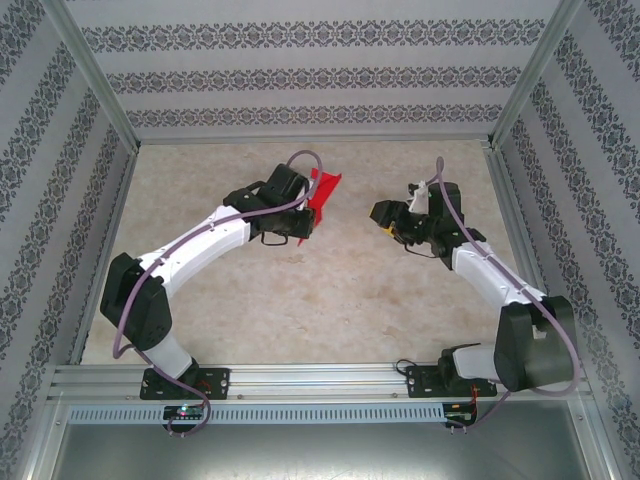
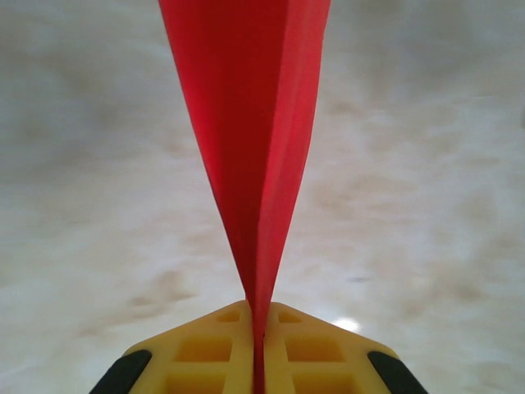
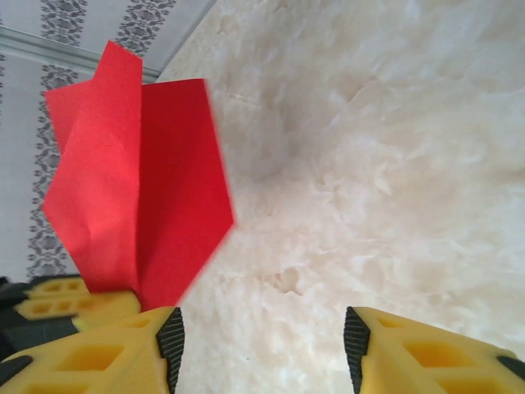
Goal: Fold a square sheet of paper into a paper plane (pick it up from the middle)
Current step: Turn over the paper at the center of the table.
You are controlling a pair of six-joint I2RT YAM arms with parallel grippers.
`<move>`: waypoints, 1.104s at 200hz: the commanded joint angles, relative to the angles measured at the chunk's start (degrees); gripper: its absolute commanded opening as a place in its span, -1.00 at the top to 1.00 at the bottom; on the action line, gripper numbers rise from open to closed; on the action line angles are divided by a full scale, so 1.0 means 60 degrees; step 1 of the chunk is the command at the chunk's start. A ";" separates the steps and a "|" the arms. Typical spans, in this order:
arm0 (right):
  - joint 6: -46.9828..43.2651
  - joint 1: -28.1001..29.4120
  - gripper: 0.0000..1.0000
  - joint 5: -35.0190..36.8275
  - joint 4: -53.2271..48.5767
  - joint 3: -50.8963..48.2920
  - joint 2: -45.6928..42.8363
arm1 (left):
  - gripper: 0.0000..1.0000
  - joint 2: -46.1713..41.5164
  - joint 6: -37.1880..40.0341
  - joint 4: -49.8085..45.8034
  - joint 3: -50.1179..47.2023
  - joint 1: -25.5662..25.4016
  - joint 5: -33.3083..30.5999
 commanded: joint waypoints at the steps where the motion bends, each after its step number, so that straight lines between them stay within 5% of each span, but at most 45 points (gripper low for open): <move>1: -0.1164 -0.0151 -0.19 0.0394 -0.1347 0.0350 -0.0259 | 0.79 0.0442 0.1778 -0.2448 0.0329 -0.0465 -0.3988; 40: -0.1273 -0.0377 -0.23 0.0216 -0.1437 0.0371 -0.0370 | 0.76 0.1335 0.2354 -0.2458 0.0206 -0.1430 -0.6353; 70: -0.1254 -0.0736 -0.23 -0.0077 -0.1360 0.0177 -0.0452 | 0.75 0.2118 0.2579 -0.2043 -0.0071 -0.2148 -0.6742; 152: -0.1254 -0.1174 -0.24 -0.0574 -0.1342 0.0035 -0.0439 | 0.60 0.3342 0.2653 -0.1033 -0.0280 -0.3402 -0.5237; 221: -0.0944 -0.1053 -0.17 -0.0804 -0.0941 -0.0490 -0.0304 | 0.04 0.2996 0.2347 -0.0589 -0.0320 -0.3492 -0.3084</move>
